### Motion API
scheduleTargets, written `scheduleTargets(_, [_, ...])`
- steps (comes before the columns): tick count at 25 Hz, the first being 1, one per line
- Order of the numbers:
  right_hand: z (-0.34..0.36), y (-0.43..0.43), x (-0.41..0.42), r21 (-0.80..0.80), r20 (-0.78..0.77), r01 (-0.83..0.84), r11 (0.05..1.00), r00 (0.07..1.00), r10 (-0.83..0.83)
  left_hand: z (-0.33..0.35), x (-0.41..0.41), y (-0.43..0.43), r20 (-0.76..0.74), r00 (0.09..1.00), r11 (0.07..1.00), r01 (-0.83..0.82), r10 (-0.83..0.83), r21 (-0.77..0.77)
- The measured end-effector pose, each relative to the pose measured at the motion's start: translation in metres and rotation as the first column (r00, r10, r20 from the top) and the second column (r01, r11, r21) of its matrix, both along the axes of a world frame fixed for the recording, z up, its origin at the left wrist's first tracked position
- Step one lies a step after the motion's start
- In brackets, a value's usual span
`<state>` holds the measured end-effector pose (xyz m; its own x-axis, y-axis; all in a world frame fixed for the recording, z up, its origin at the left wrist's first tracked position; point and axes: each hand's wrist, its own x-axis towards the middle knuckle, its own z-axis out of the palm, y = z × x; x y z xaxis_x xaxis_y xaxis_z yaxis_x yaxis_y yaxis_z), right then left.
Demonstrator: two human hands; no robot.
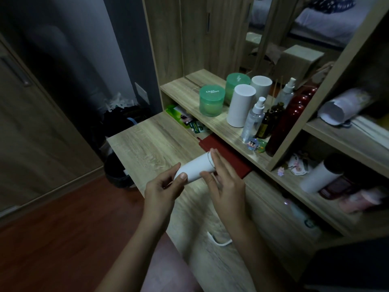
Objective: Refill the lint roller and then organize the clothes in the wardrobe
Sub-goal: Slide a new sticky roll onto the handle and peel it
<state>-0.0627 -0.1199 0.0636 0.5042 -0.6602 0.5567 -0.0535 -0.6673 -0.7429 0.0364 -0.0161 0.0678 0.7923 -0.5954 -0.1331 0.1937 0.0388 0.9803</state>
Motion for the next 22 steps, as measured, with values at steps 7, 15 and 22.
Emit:
scheduleTargets(7, [-0.008, 0.002, -0.003, 0.052, -0.039, -0.04, 0.998, 0.998, 0.042, -0.004, -0.004, 0.007, 0.07, 0.997, 0.998, -0.046, 0.043, 0.044])
scheduleTargets(15, [-0.011, -0.003, -0.004, 0.267, 0.01, -0.129, 0.955, 0.991, 0.132, 0.006, 0.017, 0.01, 0.211, 0.975, 0.986, 0.035, -0.069, 0.161])
scheduleTargets(22, [-0.005, -0.016, -0.015, 0.46, 0.045, -0.251, 0.852, 0.965, 0.26, 0.003, 0.0, -0.001, 0.007, 0.941, 0.923, 0.33, -0.338, 0.196])
